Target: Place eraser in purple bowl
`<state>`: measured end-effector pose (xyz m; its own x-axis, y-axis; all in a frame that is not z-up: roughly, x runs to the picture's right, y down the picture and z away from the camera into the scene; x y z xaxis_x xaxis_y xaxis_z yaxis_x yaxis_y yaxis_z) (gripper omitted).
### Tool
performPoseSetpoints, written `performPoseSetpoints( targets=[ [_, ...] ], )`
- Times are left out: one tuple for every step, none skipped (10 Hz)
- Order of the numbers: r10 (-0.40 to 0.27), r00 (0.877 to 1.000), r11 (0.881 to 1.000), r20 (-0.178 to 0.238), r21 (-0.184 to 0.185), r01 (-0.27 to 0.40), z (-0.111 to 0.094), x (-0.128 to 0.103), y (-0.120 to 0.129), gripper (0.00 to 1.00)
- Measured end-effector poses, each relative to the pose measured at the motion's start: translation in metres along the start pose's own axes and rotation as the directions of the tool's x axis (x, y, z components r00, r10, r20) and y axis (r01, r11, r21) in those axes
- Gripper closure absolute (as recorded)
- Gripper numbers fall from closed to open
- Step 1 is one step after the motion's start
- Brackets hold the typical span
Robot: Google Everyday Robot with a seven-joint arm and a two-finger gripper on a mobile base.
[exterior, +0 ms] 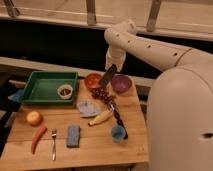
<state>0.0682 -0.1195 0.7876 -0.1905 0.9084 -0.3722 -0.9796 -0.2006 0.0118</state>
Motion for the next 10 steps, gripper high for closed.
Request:
performPoseSetpoints(
  targets=[
    [0.012, 1.000, 1.000, 0.004, -0.001, -0.012, 0.000, -0.002, -0.001, 1.00],
    [0.049, 0.999, 0.999, 0.014, -0.001, -0.049, 0.001, -0.010, -0.011, 1.00],
    [0.086, 0.996, 0.996, 0.021, -0.003, -0.086, 0.003, -0.019, -0.023, 1.00],
    [0.123, 0.992, 0.992, 0.025, -0.012, -0.123, 0.004, -0.030, -0.034, 1.00],
    [0.169, 0.985, 0.985, 0.019, -0.041, -0.168, 0.007, -0.040, -0.050, 1.00],
    [0.228, 0.974, 0.971, 0.007, -0.078, -0.227, 0.012, -0.050, -0.074, 1.00],
    [0.252, 0.968, 0.962, -0.008, -0.104, -0.251, 0.017, -0.053, -0.083, 1.00],
    [0.272, 0.961, 0.950, -0.042, -0.147, -0.275, 0.028, -0.054, -0.088, 1.00],
    [0.276, 0.959, 0.945, -0.066, -0.165, -0.283, 0.036, -0.053, -0.092, 1.00],
    [0.271, 0.958, 0.943, -0.089, -0.177, -0.283, 0.043, -0.050, -0.096, 1.00]
  ],
)
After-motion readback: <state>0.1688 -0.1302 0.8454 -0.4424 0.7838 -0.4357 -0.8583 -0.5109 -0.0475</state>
